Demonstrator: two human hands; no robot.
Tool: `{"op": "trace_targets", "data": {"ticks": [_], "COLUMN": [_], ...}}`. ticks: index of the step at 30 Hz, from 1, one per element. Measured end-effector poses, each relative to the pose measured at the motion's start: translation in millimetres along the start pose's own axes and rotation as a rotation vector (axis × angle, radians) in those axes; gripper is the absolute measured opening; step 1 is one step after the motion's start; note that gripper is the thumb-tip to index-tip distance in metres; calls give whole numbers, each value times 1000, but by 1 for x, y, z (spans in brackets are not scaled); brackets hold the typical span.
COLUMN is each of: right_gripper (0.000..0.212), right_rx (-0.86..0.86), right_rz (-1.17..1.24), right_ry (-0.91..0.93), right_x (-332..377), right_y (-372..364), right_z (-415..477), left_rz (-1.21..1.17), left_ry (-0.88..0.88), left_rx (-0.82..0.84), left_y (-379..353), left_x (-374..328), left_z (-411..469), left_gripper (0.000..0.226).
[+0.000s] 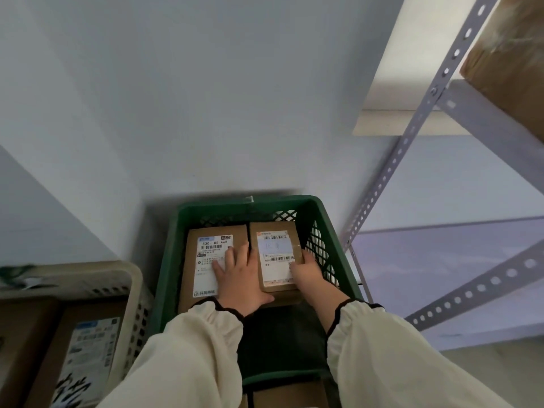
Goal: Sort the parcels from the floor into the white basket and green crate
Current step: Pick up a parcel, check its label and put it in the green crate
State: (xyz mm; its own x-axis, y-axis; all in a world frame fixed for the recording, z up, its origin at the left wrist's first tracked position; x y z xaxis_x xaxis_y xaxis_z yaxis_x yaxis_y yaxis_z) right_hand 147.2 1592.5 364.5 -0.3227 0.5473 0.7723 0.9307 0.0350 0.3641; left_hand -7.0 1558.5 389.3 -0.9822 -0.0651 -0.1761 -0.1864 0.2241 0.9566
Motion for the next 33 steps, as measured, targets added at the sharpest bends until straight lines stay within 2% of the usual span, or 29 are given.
{"op": "trace_targets", "data": {"ticks": [5, 8, 14, 17, 22, 25, 28, 30, 33], "right_gripper": [48, 55, 41, 47, 43, 37, 43, 49, 43], "right_rx": [10, -16, -98, -41, 75, 95, 94, 146, 263], "right_rz": [-42, -121, -313, -365, -450, -514, -519, -560, -711], "right_ry": [0, -14, 83, 100, 137, 226, 299, 318, 352], "right_x": [2, 6, 32, 51, 87, 109, 125, 131, 138], "right_y": [-2, -1, 6, 11, 7, 0, -11, -25, -52], "right_z": [-5, -10, -40, -60, -103, -136, -170, -195, -238], "left_rz": [78, 42, -116, -158, -209, -160, -81, -72, -101], "left_ry": [45, 46, 48, 85, 106, 100, 69, 90, 126], "left_rx": [36, 63, 95, 92, 99, 87, 68, 54, 17], "left_y": [4, 4, 25, 51, 104, 135, 161, 175, 193], "left_x": [-7, -11, -1, 12, 35, 48, 61, 74, 98], "left_z": [-6, -11, -40, -58, -90, -116, -143, -166, -206], "left_gripper": [113, 113, 99, 93, 79, 71, 67, 68, 66]}}
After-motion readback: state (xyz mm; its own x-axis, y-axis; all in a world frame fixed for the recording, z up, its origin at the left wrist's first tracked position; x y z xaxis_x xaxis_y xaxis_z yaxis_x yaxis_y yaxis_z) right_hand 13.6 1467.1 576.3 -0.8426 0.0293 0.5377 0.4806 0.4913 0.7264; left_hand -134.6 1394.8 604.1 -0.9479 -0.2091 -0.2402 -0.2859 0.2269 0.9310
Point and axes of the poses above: each hand's wrist, its own z-axis towards the middle knuckle, its own y-axis out of the back of the hand, x = y × z, the point moved 6 cm from there along z, towards the middle knuckle, and after that the axes turned 1 degree about y, right-handed, at the moved point
